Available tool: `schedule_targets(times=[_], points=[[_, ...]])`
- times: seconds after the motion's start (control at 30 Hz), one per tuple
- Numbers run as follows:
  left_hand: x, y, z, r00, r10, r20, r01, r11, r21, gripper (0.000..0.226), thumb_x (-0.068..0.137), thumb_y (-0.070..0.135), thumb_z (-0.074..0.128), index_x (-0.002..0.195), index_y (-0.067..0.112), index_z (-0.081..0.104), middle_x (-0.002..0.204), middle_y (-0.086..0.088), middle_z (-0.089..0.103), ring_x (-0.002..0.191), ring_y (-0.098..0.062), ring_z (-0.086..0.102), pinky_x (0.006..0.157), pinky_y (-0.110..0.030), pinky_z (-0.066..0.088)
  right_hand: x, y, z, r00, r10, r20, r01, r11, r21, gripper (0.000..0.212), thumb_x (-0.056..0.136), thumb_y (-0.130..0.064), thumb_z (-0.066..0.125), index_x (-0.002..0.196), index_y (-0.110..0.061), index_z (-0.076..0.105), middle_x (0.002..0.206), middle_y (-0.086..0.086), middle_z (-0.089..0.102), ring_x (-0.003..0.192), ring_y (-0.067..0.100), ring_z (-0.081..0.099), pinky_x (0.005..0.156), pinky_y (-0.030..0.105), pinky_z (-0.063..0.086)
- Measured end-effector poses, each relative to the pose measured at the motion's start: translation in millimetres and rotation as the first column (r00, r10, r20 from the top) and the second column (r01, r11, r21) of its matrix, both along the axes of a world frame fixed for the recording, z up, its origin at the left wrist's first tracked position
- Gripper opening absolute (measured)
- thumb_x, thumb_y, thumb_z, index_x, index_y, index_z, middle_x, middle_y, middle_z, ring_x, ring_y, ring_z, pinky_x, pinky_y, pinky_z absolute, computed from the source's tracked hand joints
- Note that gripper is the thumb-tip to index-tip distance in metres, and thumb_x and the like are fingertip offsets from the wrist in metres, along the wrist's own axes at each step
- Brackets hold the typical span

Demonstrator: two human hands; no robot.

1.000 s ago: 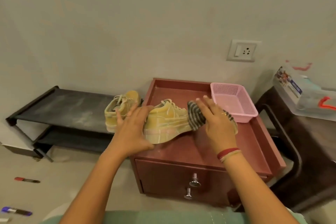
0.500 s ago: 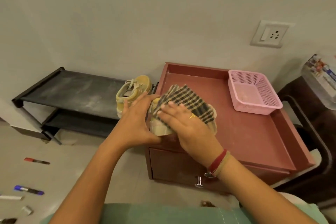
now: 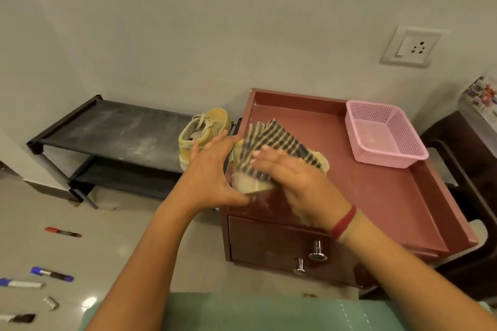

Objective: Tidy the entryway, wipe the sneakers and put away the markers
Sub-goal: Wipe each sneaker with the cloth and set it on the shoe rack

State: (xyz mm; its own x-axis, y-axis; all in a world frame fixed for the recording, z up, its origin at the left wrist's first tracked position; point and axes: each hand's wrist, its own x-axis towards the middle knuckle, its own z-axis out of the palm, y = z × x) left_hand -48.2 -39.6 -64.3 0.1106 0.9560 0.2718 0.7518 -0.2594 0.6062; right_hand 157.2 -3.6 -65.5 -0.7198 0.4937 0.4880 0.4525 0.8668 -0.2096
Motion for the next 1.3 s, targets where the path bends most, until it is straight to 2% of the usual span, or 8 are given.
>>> schedule_targets(times=[0.23, 0.37, 0.47, 0.63, 0.8, 0.9, 1.13, 1.3], points=[[5.6, -0.1, 2.0, 0.999, -0.025, -0.040, 0.026, 0.999, 0.030, 0.099, 0.045, 0.056, 0.063, 0.137, 0.028, 0.040, 0.130, 0.024, 0.035, 0.139, 0.000, 0.015, 0.117, -0.050, -0.006, -10.4, -6.6, 6.3, 0.998, 0.048, 0.034, -0.049, 0.999, 0.023, 0.040, 0.088, -0.005, 0.036, 0.120, -0.006, 0.061, 0.128, 0.011, 0.058, 0.123, 0.026, 0.051, 0.104, 0.037, 0.040], [4.1, 0.3, 3.1, 0.999, -0.003, -0.036, 0.004, 1.000, 0.022, 0.103, 0.044, 0.056, 0.067, 0.139, 0.030, 0.038, 0.127, 0.027, 0.033, 0.142, -0.006, 0.019, 0.117, -0.052, -0.005, -8.3, 6.4, 14.4, 0.987, -0.143, -0.072, 0.141, 0.989, -0.034, 0.041, 0.085, -0.008, 0.042, 0.121, -0.012, 0.060, 0.130, 0.007, 0.057, 0.121, 0.024, 0.053, 0.094, 0.041, 0.049], [4.2, -2.1, 1.9, 0.999, -0.020, -0.035, 0.021, 0.999, 0.028, 0.100, 0.044, 0.055, 0.063, 0.138, 0.028, 0.040, 0.123, 0.035, 0.024, 0.136, 0.004, 0.012, 0.117, -0.052, -0.006, -20.8, -10.5, 2.1, 0.994, 0.048, 0.102, -0.054, 0.997, 0.059, 0.036, 0.084, -0.006, 0.053, 0.118, -0.011, 0.061, 0.128, 0.009, 0.059, 0.125, 0.025, 0.049, 0.106, 0.038, 0.036], [4.5, 0.1, 1.8, 0.999, 0.002, -0.034, -0.001, 1.000, 0.013, 0.100, 0.045, 0.051, 0.074, 0.137, 0.031, 0.040, 0.125, 0.031, 0.034, 0.138, 0.004, 0.013, 0.116, -0.055, -0.005, -8.4, 9.9, 11.0, 0.972, -0.229, -0.055, 0.219, 0.965, -0.144, 0.049, 0.086, -0.017, 0.031, 0.130, -0.013, 0.053, 0.136, 0.008, 0.052, 0.125, 0.024, 0.049, 0.102, 0.042, 0.043], [11.4, -1.1, -1.6, 0.999, -0.033, -0.015, 0.033, 0.999, 0.034, 0.093, 0.047, 0.054, 0.067, 0.134, 0.043, 0.037, 0.130, 0.032, 0.038, 0.144, -0.008, 0.019, 0.115, -0.059, -0.003, -16.5, -15.4, 0.4, 0.999, -0.031, -0.013, 0.030, 0.996, -0.086, 0.046, 0.085, -0.002, 0.037, 0.126, -0.012, 0.056, 0.134, 0.005, 0.054, 0.131, 0.018, 0.041, 0.112, 0.031, 0.024], [9.6, -1.0, -1.3, 0.999, -0.020, -0.029, 0.020, 1.000, 0.006, 0.095, 0.046, 0.056, 0.071, 0.134, 0.040, 0.037, 0.132, 0.023, 0.043, 0.144, -0.009, 0.017, 0.115, -0.058, -0.007, 1.1, 11.6, 0.6, 0.960, -0.246, -0.135, 0.203, 0.941, -0.272, 0.050, 0.080, -0.002, 0.041, 0.126, -0.014, 0.057, 0.131, 0.002, 0.056, 0.125, 0.016, 0.048, 0.108, 0.023, 0.030], [5.4, -5.8, -8.8, 0.979, -0.041, -0.201, 0.028, 0.997, -0.065, 0.124, 0.056, 0.040, 0.077, 0.146, 0.044, -0.008, 0.143, 0.007, 0.032, 0.139, -0.014, 0.022, 0.110, -0.053, -0.016, 22.4, 1.7, 1.7, 0.841, -0.449, -0.301, 0.330, 0.868, -0.371, 0.063, 0.074, 0.015, 0.039, 0.124, -0.017, 0.057, 0.123, -0.008, 0.055, 0.117, 0.004, 0.049, 0.103, 0.010, 0.033], [8.8, -3.8, -12.6, 0.938, 0.027, -0.345, -0.049, 0.997, -0.056, 0.108, 0.057, 0.046, 0.077, 0.144, 0.032, 0.013, 0.139, 0.004, 0.033, 0.141, -0.024, 0.021, 0.108, -0.066, -0.006, -6.5, -33.0, -32.6, 0.981, -0.194, 0.006, 0.193, 0.973, -0.126, 0.057, 0.079, 0.006, 0.038, 0.132, -0.011, 0.049, 0.139, 0.010, 0.048, 0.129, 0.024, 0.044, 0.111, 0.040, 0.026]])
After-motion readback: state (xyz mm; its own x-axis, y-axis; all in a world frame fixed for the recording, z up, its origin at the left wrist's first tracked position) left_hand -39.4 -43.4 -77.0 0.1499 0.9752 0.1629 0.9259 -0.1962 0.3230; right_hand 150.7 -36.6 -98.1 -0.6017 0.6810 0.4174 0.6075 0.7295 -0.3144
